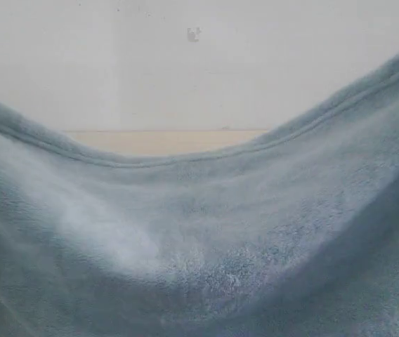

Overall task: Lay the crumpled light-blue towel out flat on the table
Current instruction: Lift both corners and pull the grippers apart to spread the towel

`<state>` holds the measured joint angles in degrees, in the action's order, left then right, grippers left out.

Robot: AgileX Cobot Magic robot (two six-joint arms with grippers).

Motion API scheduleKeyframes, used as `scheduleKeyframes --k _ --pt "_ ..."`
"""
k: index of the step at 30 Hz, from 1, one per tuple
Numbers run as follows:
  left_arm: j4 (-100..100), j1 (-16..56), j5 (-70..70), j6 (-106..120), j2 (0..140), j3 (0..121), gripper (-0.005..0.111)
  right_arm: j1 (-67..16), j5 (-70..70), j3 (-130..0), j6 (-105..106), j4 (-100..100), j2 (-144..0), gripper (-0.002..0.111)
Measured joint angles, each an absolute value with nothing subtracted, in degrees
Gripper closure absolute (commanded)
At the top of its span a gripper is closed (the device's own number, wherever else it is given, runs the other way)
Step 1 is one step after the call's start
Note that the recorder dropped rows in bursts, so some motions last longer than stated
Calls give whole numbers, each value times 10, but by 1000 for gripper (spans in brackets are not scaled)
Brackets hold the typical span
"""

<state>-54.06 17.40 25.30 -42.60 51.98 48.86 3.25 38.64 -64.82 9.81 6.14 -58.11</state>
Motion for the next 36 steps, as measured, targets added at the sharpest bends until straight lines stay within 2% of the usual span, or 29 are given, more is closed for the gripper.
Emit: scheduleKeyframes --k 8,15,23,29,33,36 --pt "-632 174 265 -492 721 489 103 32 386 -645 75 53 -792 108" --pt "-795 149 258 -690 880 494 103 32 326 -645 70 28 -925 108" --pt "-915 84 191 -874 1023 577 103 32 128 -645 69 22 -1038 108" --pt "-959 67 139 -897 1100 666 103 32 -49 -645 74 21 -1099 108" --pt "-964 64 139 -898 1142 715 103 32 -112 -655 79 19 -1140 108" --pt "-974 64 139 -898 1158 727 94 32 -124 -669 81 19 -1164 100"
